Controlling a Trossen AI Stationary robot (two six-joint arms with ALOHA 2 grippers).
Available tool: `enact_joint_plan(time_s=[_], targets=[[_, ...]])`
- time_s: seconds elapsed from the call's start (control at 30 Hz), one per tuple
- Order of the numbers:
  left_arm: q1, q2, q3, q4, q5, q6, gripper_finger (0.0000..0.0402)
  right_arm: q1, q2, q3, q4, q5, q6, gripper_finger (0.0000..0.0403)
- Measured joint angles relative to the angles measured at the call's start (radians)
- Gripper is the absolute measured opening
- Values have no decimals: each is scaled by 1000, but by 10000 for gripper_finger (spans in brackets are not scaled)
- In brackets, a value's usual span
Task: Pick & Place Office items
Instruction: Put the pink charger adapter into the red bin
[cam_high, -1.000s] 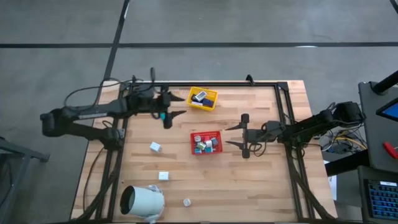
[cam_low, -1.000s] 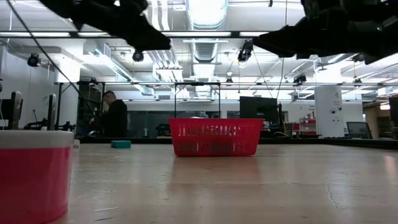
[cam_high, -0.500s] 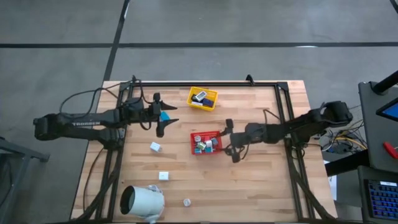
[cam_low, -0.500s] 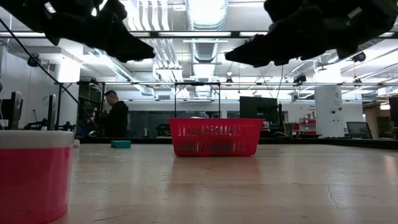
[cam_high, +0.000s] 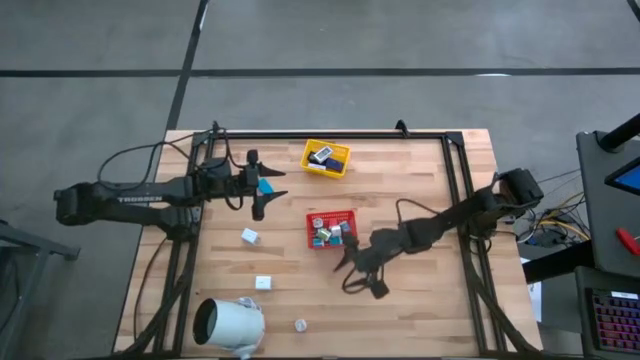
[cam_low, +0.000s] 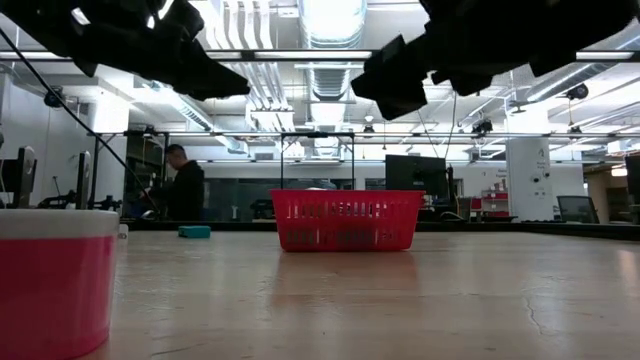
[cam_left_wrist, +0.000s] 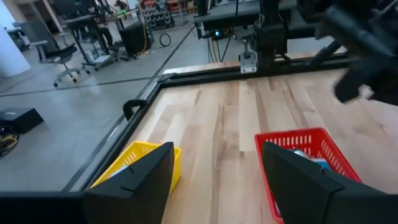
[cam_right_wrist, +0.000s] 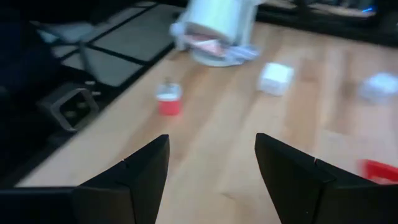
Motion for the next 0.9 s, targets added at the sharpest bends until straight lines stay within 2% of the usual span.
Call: enact_joint_plan(time_s=[0.23, 0.63, 0.9], targets=[[0, 8, 0, 21, -3, 5, 247, 58, 112, 78, 1, -13, 78, 233], [1, 11, 0, 53, -26, 22, 247, 88, 371, 294, 2, -10, 44, 233], [1, 10, 0, 64, -26, 24, 247, 88, 454, 395, 3, -41, 22, 233]])
